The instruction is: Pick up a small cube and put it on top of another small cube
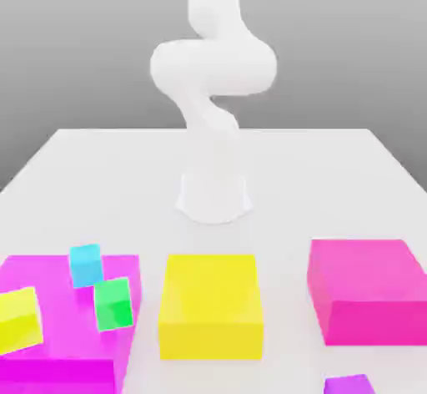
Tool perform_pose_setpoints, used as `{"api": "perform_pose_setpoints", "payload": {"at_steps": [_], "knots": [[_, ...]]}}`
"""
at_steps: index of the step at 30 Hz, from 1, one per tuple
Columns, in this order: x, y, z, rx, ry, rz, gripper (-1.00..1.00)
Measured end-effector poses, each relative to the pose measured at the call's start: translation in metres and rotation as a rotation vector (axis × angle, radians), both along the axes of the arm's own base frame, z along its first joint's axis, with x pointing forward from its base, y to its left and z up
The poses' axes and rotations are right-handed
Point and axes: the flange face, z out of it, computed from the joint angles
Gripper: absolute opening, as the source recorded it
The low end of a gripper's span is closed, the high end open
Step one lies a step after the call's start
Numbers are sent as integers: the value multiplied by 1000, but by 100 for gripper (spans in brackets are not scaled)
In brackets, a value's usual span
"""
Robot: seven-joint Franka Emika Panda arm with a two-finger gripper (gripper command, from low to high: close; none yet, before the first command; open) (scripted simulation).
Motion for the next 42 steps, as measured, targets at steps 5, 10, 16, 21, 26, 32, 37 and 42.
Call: {"api": "perform_pose_setpoints", "payload": {"at_steps": [5,10,16,21,26,32,37,42], "knots": [[60,24,-62,-30,124,7,0],[108,49,-132,-52,243,24,0],[147,81,-226,-69,384,53,0],[164,111,-310,-73,500,89,0],[167,135,-396,-65,616,116,0],[156,163,-497,-46,731,149,0],[155,164,-542,-45,737,151,-100],[155,164,-544,-44,737,152,-100]]}}
